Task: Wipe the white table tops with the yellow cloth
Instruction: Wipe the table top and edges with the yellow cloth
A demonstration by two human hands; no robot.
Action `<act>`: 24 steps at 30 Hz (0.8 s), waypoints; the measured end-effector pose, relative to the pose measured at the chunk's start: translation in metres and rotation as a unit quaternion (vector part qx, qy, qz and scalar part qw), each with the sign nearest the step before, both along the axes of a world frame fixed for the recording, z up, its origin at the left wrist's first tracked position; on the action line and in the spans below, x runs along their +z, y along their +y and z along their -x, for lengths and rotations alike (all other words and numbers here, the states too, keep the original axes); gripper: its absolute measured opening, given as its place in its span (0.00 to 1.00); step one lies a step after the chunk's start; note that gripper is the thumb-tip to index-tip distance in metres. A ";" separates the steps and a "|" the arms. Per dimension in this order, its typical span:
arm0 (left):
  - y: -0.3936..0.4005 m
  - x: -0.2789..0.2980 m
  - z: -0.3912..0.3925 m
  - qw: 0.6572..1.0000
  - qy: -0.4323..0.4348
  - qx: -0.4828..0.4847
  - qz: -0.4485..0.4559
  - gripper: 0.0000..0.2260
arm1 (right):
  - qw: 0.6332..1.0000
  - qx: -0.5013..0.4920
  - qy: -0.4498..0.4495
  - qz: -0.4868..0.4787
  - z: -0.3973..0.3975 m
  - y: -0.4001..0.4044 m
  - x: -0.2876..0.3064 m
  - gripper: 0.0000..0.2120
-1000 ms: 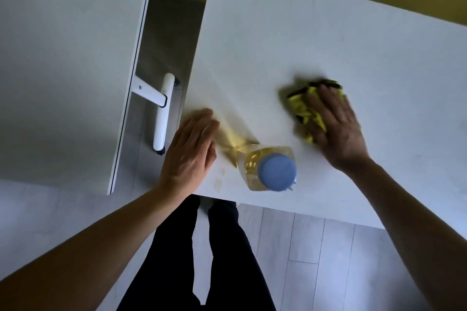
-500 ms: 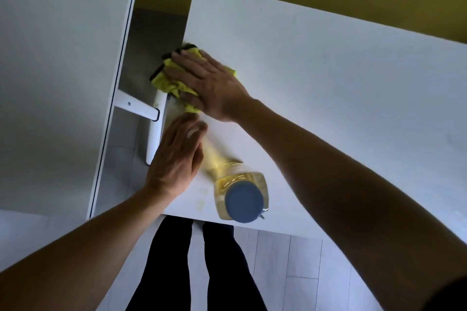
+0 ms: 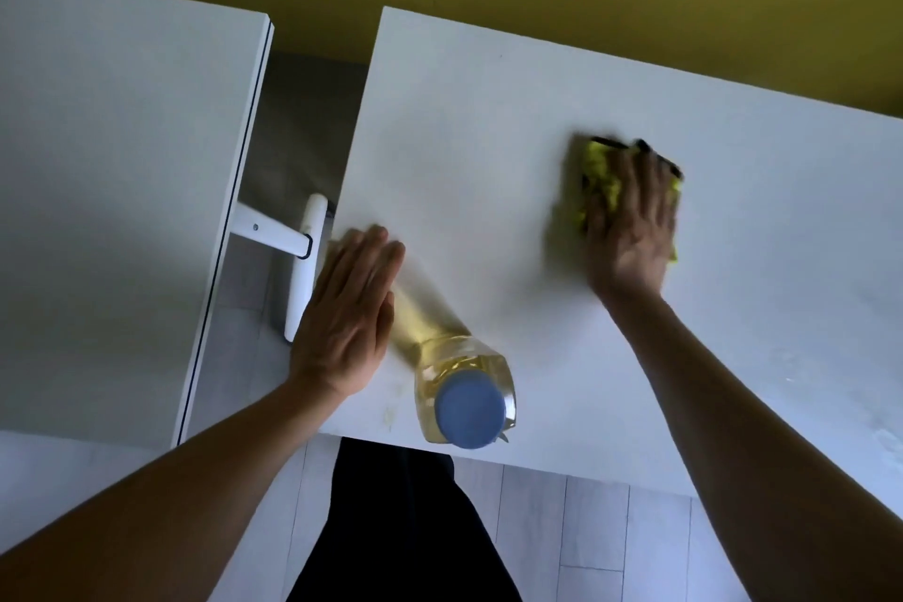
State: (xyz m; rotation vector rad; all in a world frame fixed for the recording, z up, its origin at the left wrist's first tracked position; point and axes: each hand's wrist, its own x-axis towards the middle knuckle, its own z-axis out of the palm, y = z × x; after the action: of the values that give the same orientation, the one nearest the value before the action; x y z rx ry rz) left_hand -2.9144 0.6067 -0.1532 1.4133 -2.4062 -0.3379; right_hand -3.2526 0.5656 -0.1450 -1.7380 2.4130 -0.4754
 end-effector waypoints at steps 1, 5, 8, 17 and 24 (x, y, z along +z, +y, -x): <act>-0.003 -0.001 0.001 1.000 -0.001 -0.002 -0.001 0.22 | 0.999 0.053 -0.003 0.005 -0.018 -0.016 -0.001 0.28; -0.011 -0.002 0.005 1.000 -0.009 -0.006 0.003 0.22 | 0.966 0.256 -0.012 -0.007 -0.116 -0.078 0.003 0.29; -0.007 -0.001 0.004 1.000 -0.014 -0.007 0.004 0.23 | 0.921 0.387 0.035 -0.026 -0.159 -0.108 0.009 0.29; -0.021 0.011 0.015 0.998 -0.048 0.040 -0.021 0.20 | 0.988 0.146 -0.017 0.039 -0.057 -0.081 -0.011 0.28; -0.099 0.004 0.049 1.000 -0.009 0.027 0.008 0.22 | 0.987 -0.162 -0.011 0.004 0.029 -0.054 -0.008 0.28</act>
State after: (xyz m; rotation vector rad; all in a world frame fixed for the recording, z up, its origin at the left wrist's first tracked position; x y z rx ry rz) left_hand -2.9636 0.5072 -0.1490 1.4770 -2.3738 -0.2942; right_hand -3.2813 0.5111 -0.1530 -1.3369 2.6902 -0.5369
